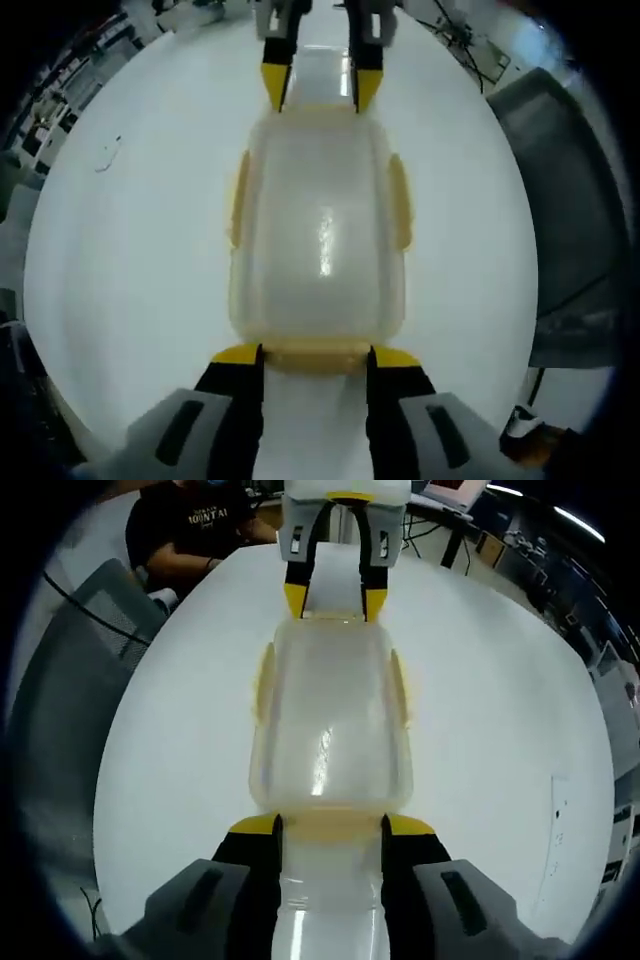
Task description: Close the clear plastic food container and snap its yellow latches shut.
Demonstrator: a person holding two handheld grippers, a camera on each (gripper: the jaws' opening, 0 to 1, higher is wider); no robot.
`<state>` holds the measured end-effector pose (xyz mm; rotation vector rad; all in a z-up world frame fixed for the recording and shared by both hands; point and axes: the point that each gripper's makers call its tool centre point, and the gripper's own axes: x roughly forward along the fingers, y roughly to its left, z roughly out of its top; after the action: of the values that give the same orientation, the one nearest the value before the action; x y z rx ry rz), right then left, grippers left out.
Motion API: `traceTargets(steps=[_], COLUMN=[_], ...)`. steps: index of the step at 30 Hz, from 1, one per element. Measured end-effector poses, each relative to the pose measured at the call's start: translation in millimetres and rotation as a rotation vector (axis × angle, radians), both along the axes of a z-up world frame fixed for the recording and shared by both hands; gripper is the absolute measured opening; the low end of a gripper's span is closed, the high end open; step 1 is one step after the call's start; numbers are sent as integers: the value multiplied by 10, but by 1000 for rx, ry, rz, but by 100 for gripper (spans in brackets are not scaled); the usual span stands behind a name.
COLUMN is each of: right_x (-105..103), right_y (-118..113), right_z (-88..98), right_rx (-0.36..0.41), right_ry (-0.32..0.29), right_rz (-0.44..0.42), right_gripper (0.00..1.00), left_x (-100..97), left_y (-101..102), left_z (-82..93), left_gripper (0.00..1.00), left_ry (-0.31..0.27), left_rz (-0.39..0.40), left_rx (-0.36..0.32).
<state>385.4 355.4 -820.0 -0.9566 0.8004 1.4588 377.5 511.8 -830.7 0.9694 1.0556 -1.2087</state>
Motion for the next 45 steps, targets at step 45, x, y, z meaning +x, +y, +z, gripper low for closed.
traceTargets(steps=[45], right_x=[41], right_y=[-2185], right_z=[433], right_rx=[-29], right_ry=[-47], right_rz=[-46], right_gripper=[36], left_x=[83], left_y=[-2178], left_z=[470], left_gripper=[34], left_ry=[-44], left_rz=[-48], left_rx=[-166])
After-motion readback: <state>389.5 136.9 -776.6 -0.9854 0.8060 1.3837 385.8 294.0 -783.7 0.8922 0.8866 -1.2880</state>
